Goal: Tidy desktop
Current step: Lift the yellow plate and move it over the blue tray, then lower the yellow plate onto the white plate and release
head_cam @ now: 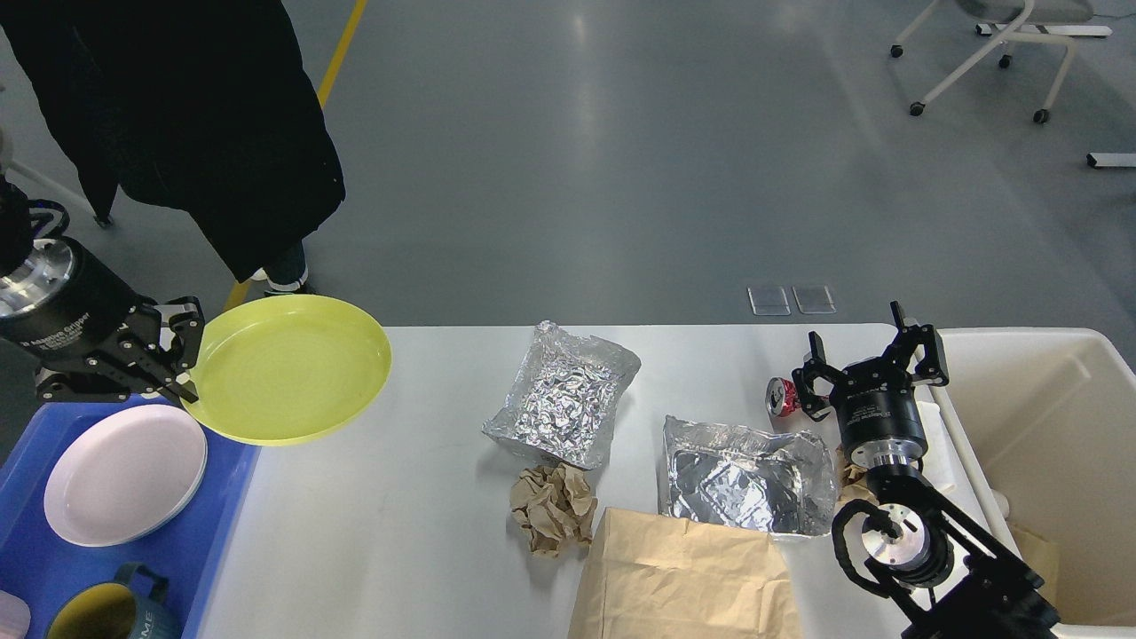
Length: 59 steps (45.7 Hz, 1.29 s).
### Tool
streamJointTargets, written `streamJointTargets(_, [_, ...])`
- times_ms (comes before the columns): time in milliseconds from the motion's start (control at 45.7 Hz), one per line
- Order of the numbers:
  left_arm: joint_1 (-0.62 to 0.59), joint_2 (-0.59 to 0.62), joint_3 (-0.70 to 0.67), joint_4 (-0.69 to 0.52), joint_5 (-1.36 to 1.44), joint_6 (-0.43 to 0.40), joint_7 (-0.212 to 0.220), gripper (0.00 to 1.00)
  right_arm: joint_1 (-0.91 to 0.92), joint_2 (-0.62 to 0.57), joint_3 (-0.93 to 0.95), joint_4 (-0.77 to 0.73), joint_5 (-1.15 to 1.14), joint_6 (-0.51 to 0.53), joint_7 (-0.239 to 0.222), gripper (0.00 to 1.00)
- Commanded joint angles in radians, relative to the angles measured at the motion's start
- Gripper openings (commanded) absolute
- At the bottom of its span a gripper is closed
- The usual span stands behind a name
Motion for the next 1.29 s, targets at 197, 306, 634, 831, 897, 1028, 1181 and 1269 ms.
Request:
streamJointTargets(197, [-0.024,-0.008,0.018,-0.020,0.027,0.007,-0.003,0.00,0.000,0.000,0.000,0.000,0.000,0.000,0.000,1.00])
streamJointTargets(306, [-0.020,-0.008,0.018,-0.020,0.027,0.006,-0.006,0.00,0.000,0.000,0.000,0.000,0.000,0.000,0.000,1.00])
streamJointTargets(634, [0.041,0.162,0.008,0.086,0.136,0.006,-0.006,0.00,0.000,0.000,0.000,0.000,0.000,0.000,0.000,1.00])
streamJointTargets(831, [0.259,0.309,-0.059,0.303,0.188,-0.005,-0.009,0.00,0.000,0.000,0.000,0.000,0.000,0.000,0.000,1.00])
streamJointTargets(897, [0.389,0.329,-0.131,0.402,0.190,-0.008,-0.004,0.00,0.000,0.000,0.000,0.000,0.000,0.000,0.000,1.00])
streamJointTargets(1028, [0.661,0.339,-0.313,0.599,0.213,-0.008,-0.006,0.00,0.000,0.000,0.000,0.000,0.000,0.000,0.000,1.00])
streamJointTargets(1181, [0.900,0.339,-0.513,0.793,0.236,-0.006,0.001,0.00,0.000,0.001,0.000,0.000,0.000,0.000,0.000,1.00])
streamJointTargets(1269, [0.999,0.328,-0.613,0.877,0.260,0.001,-0.001,0.00,0.000,0.001,0.000,0.000,0.000,0.000,0.000,1.00])
